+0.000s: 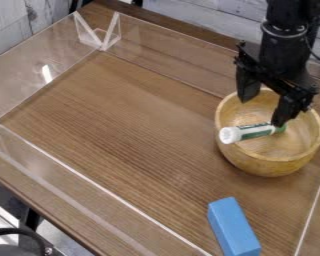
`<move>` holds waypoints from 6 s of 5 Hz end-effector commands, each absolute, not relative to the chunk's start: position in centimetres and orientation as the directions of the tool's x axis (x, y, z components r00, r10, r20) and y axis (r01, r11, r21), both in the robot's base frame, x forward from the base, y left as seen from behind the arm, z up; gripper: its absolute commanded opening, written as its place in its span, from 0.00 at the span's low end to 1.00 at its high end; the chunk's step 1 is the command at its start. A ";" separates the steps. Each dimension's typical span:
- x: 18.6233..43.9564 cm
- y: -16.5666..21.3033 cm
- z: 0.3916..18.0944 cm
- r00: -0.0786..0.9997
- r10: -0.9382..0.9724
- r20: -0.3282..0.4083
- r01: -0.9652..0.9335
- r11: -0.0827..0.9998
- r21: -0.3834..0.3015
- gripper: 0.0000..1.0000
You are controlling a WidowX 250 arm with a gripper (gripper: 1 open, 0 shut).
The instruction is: Remove the green marker from inside the brown bowl and put it on the table
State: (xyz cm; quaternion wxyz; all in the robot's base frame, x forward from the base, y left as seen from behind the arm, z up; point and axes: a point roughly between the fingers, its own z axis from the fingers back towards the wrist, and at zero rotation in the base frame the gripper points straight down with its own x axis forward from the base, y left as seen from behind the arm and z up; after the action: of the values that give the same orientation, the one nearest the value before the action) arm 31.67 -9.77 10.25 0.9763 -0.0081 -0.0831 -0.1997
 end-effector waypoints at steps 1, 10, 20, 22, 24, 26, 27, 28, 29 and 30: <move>32.1 -9.8 12.3 0.890 -0.383 0.248 0.389 0.921 0.026 1.00; 32.0 -9.7 7.5 0.891 -0.436 0.127 0.436 0.900 0.024 1.00; 32.2 -10.2 7.9 0.905 -0.409 0.116 0.406 0.913 0.049 1.00; 32.1 -10.2 7.8 0.907 -0.405 0.114 0.403 0.914 0.048 1.00; 32.1 -10.5 7.2 0.907 -0.405 0.112 0.403 0.914 0.043 1.00; 32.3 -10.8 6.2 0.908 -0.405 0.111 0.403 0.914 0.046 1.00; 32.6 -10.7 6.2 0.907 -0.404 0.121 0.402 0.915 0.045 1.00; 32.7 -10.6 6.2 0.906 -0.403 0.133 0.402 0.915 0.036 1.00; 32.7 -10.4 6.2 0.907 -0.394 0.148 0.395 0.918 0.025 1.00; 32.6 -10.1 6.5 0.911 -0.380 0.161 0.383 0.924 0.017 1.00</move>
State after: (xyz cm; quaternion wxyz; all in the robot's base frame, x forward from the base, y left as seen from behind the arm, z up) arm 31.70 -10.16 4.19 0.9789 -0.0036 -0.0436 -0.1996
